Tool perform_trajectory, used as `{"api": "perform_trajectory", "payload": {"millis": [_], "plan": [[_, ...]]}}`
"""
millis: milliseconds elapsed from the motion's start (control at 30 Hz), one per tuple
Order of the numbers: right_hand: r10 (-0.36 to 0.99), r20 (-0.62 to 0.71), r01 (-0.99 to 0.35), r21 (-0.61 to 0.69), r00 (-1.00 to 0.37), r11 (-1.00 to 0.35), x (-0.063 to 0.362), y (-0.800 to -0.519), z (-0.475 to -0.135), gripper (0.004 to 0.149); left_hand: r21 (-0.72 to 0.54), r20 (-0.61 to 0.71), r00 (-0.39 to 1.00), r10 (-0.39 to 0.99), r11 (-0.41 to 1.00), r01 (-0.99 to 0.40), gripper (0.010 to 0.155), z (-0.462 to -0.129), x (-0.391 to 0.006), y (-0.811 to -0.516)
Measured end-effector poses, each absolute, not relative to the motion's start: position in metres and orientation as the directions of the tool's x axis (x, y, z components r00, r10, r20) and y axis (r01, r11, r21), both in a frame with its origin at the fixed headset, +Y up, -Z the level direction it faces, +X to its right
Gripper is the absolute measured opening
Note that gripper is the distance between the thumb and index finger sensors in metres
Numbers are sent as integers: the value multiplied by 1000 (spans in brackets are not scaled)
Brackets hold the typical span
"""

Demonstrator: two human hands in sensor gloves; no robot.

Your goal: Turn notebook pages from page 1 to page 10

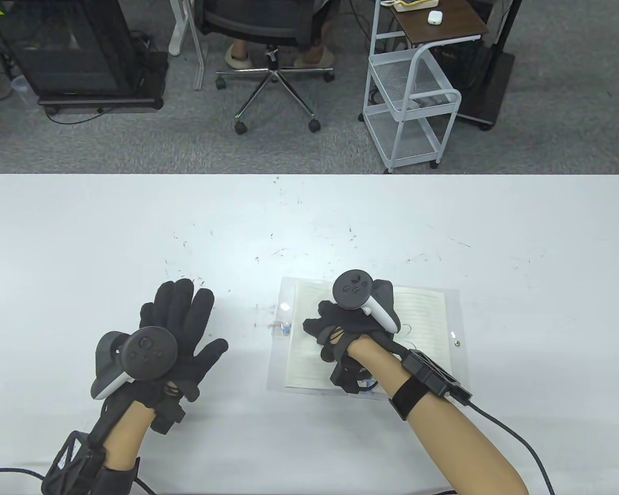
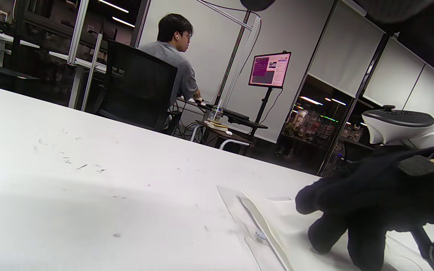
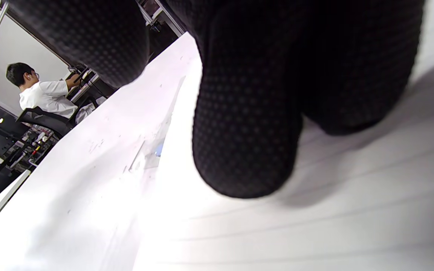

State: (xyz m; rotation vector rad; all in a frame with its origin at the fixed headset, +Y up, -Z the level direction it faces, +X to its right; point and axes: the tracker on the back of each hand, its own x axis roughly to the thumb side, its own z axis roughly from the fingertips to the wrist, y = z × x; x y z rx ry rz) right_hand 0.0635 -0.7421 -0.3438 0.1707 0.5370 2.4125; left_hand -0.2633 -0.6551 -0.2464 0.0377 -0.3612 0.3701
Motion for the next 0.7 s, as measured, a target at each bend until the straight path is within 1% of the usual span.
{"api": "perform_trajectory", "payload": {"millis": [167, 300, 467, 500, 567, 700], "plan": [[658, -44, -626, 363, -752, -690, 93, -730, -339, 69, -29, 352, 869, 347, 932, -360, 86, -246, -263, -655], [679, -60, -663, 293, -732, -689, 128, -720, -333, 70, -26, 345, 872, 346, 933, -360, 86, -246, -263, -655], [691, -65, -692, 154, -720, -706, 182, -713, -320, 74, -25, 340, 874, 347, 933, -360, 86, -246, -264, -655], [678, -50, -678, 117, -733, -725, 195, -714, -317, 75, -25, 339, 875, 347, 933, -360, 86, -246, -264, -655], [629, -47, -630, 94, -776, -771, 211, -718, -313, 80, -27, 335, 877, 346, 933, -358, 86, -247, -265, -656], [530, -42, -529, 161, -847, -833, 232, -738, -306, 89, -36, 327, 880, 344, 935, -352, 86, -248, -265, -658]]}}
